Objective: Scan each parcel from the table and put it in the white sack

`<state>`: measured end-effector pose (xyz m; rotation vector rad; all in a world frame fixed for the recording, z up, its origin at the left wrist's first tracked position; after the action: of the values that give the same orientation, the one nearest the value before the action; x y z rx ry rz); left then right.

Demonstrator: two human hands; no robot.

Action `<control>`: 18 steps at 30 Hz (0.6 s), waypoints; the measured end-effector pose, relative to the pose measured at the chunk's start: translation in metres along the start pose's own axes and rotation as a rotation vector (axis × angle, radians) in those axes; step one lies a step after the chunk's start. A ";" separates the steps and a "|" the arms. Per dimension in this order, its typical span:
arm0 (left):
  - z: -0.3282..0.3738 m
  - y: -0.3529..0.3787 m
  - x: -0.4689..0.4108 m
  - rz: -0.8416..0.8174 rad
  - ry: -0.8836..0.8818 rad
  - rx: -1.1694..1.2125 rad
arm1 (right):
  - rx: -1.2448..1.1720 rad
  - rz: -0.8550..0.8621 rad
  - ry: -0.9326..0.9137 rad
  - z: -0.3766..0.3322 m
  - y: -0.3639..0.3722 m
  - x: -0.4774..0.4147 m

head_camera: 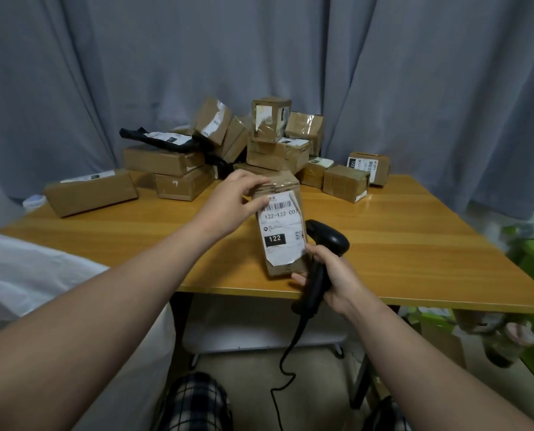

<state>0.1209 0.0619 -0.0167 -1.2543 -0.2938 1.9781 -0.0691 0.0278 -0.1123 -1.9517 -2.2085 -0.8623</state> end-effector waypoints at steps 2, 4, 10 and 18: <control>0.003 0.007 -0.001 -0.061 0.008 -0.007 | 0.033 0.041 -0.033 0.004 -0.006 -0.001; 0.008 0.016 -0.002 -0.104 0.028 -0.024 | 0.077 0.139 -0.176 0.004 -0.013 0.000; 0.014 0.035 -0.008 -0.082 0.071 -0.093 | 0.325 0.181 -0.769 -0.003 -0.037 0.018; 0.021 0.035 -0.017 -0.109 0.084 -0.197 | 0.406 0.199 -0.830 0.010 -0.038 0.028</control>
<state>0.0906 0.0303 -0.0146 -1.4102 -0.5145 1.8326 -0.1070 0.0556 -0.1231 -2.4926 -2.1848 0.4981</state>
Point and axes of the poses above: each hand's wrist, its own x-axis away from the middle knuckle, its own y-axis out of the palm, z = x × y, the point moved 1 cm from there along -x, towards the middle knuckle, and after that the axes turned 15 degrees about z, right-handed, at the moved point
